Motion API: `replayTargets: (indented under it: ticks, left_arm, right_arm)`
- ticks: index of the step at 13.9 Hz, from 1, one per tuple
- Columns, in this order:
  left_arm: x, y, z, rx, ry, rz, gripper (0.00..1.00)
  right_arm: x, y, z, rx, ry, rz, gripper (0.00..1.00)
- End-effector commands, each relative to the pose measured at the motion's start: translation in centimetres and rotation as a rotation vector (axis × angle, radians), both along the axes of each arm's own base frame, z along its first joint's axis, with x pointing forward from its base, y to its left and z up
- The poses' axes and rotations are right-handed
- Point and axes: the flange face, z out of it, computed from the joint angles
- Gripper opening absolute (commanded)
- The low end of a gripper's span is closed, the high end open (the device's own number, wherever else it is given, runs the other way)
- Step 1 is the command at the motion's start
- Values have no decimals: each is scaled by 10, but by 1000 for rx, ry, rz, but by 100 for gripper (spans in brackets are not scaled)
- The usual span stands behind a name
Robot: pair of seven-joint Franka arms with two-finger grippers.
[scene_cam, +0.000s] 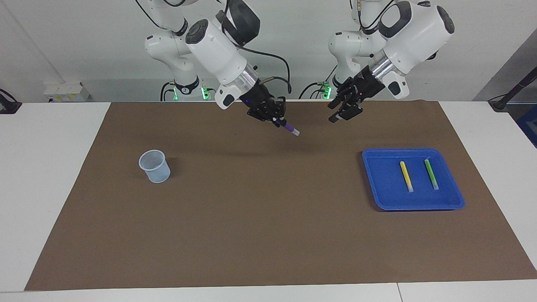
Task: Transfer and insert pens with both arms
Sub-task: 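Carry the purple pen to the cup while the left gripper withdraws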
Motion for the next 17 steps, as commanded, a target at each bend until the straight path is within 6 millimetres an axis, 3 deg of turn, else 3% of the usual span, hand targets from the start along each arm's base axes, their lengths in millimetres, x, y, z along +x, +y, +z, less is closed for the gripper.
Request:
replayTargets:
  ticks: [1,5,9,13,17]
  left_arm:
    - [-18,37,-6,1,-81,-176,61]
    - [-28,105,-17,8,-178,-408,61]
    - [-29,145,-23,87,-222,-527,58]
    - [-32,181,-34,190,-298,-801,58]
    - [-24,211,-46,309,-382,-1074,58]
  right_arm:
    - [4,-36,-3,-135,-50,163,0]
    - [17,-115,-12,-352,-90,481,0]
    - [23,-182,-1,-513,-77,710,0]
    - [30,-227,-7,-658,-79,862,0]
    - [30,-291,-37,-681,-142,935,0]
